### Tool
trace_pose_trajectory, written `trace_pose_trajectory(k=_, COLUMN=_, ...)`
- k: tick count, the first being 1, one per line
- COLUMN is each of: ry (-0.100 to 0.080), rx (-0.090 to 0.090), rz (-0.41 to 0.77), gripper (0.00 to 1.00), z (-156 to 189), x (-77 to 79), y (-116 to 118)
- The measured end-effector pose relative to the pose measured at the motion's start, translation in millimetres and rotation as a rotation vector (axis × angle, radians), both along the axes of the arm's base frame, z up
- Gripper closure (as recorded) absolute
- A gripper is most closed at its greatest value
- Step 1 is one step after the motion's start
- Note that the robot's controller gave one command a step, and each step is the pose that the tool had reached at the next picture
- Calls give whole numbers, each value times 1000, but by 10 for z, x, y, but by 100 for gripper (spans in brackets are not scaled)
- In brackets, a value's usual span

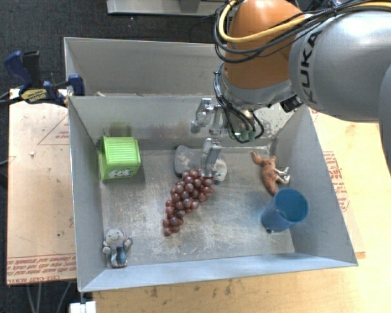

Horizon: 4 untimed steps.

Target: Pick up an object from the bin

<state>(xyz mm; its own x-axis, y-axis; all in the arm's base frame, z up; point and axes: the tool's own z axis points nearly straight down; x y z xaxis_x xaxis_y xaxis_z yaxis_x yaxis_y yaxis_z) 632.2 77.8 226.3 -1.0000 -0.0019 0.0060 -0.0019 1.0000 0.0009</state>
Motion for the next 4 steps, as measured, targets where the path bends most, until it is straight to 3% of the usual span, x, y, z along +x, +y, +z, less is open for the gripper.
trace_pose_trajectory(k=1, ry=-8, rx=0, rz=-1, gripper=0, z=48, x=15, y=-3)
trace_pose_trajectory(k=2, ry=-16, rx=1, rz=-5, gripper=0, z=-368, x=-26, y=-30)
trace_pose_trajectory(k=3, ry=-12, rx=1, rz=60, gripper=0, z=-984, x=-24, y=-66)
trace_pose_trajectory(k=4, ry=-14, rx=4, rz=43, gripper=0, z=-1332, x=-126, y=-166)
